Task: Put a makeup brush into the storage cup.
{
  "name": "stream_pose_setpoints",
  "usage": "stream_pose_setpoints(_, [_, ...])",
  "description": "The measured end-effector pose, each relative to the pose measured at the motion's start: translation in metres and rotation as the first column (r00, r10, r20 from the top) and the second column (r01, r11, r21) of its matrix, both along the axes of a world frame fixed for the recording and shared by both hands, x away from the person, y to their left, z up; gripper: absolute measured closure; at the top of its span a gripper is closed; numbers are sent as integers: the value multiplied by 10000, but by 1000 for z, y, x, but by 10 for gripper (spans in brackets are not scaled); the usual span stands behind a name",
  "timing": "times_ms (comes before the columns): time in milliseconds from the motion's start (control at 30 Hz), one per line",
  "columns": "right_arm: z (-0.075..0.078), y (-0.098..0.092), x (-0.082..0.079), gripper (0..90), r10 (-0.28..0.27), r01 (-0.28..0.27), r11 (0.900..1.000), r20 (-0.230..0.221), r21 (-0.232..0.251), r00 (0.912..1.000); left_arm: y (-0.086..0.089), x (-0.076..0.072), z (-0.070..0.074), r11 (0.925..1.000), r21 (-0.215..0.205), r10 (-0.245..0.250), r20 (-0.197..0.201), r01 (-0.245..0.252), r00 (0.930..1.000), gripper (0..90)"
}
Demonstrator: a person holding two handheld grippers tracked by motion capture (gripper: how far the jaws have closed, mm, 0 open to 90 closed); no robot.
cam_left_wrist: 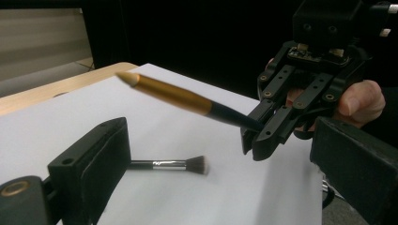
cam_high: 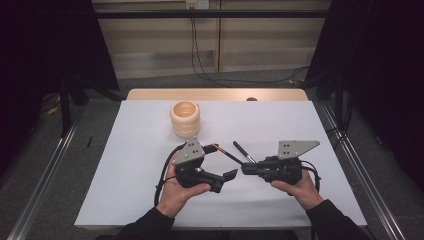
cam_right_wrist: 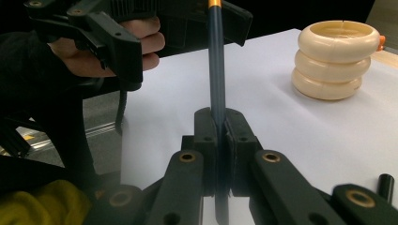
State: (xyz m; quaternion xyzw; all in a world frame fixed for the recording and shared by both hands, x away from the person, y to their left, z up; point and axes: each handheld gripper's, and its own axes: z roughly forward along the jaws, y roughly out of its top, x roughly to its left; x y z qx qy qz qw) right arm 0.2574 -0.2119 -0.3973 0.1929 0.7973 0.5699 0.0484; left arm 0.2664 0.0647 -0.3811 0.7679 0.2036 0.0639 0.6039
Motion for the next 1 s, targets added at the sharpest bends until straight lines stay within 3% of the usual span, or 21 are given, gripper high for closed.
stream_pose_setpoints(133, [0,0,0,846,34,-34,10000,19,18,10000,0,-1,0,9999,-115,-33,43,33,10000,69])
stream_pose_setpoints(200, [-1,0,1,846,5,-5,10000,-17,-8,10000,2,-3,0,9996,-198,194,166,-191,9997,92])
stream_pose_setpoints(367, [-2,1,0,846,41,-41,10000,0,-88,10000,3,-2,1,9999,-95,144,143,-142,9998,143])
stream_pose_setpoints(433, [-2,2,0,846,50,-50,10000,-4,-79,10000,3,-2,1,9995,-280,109,43,-108,9999,177])
stream_pose_setpoints(467, [-3,3,0,846,109,-109,9999,-26,-68,9999,4,-2,2,9998,-183,96,6,-96,10000,190])
stream_pose_setpoints(500, [-3,3,0,846,86,-87,9999,-32,-85,10000,4,-1,2,9992,-406,-20,-78,17,10000,209])
stream_pose_setpoints(667, [-4,6,0,845,172,-172,9998,2,-93,9999,4,-2,5,9989,-403,-264,-116,259,9996,290])
stream_pose_setpoints(767, [-5,6,0,846,183,-183,9998,-20,-73,9998,5,-2,7,9993,-355,-130,-110,126,9999,339])
stream_pose_setpoints(833, [-5,6,0,846,165,-165,9999,0,-43,9999,6,-3,8,9980,-599,171,-179,-181,9997,356])
stream_pose_setpoints(1000, [-5,6,0,845,85,-85,10000,23,-20,10000,10,0,8,9962,-864,28,-552,-75,9985,417])
